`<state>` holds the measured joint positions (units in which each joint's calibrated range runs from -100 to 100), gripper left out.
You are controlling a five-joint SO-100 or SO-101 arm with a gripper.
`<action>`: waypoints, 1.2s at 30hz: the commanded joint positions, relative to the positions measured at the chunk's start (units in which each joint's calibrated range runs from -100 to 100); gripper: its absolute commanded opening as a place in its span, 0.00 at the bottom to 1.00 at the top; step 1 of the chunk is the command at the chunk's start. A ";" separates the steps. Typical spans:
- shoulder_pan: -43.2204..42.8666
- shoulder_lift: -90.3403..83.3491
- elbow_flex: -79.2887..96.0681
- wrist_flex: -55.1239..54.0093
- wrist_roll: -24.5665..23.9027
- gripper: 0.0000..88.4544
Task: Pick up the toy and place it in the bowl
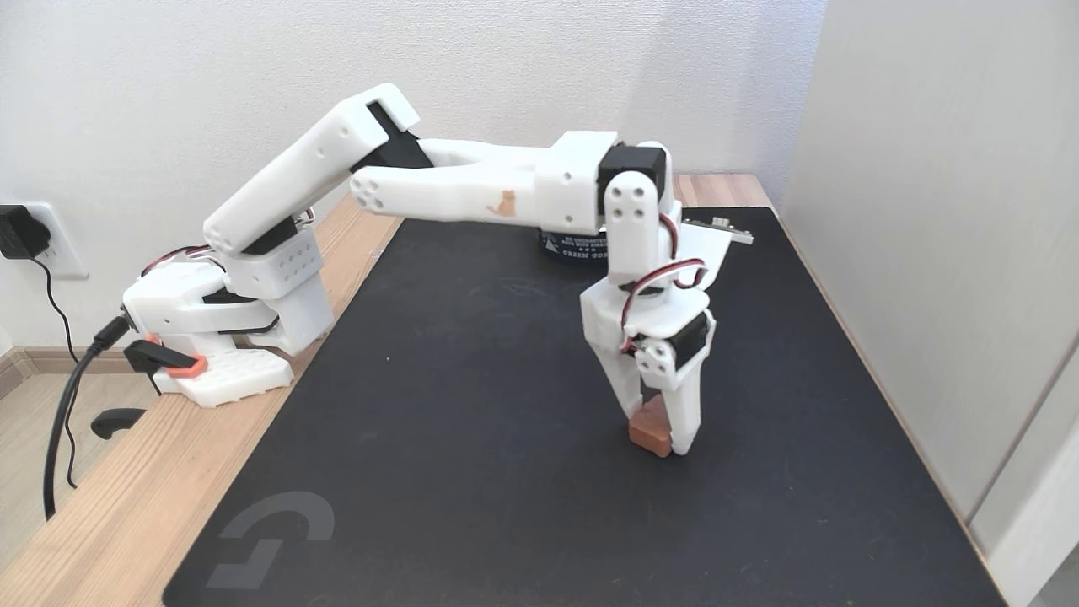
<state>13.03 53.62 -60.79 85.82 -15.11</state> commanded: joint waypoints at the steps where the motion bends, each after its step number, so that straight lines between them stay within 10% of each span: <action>1: -3.53 -6.14 -2.25 -1.65 0.55 0.04; 14: -18.59 -30.90 6.58 -15.88 -0.24 0.04; 28: -45.61 -75.59 83.46 -54.91 -4.31 0.04; 36: -45.27 -97.43 120.23 -70.32 -8.79 0.04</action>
<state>-33.25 -36.80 51.44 18.36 -23.40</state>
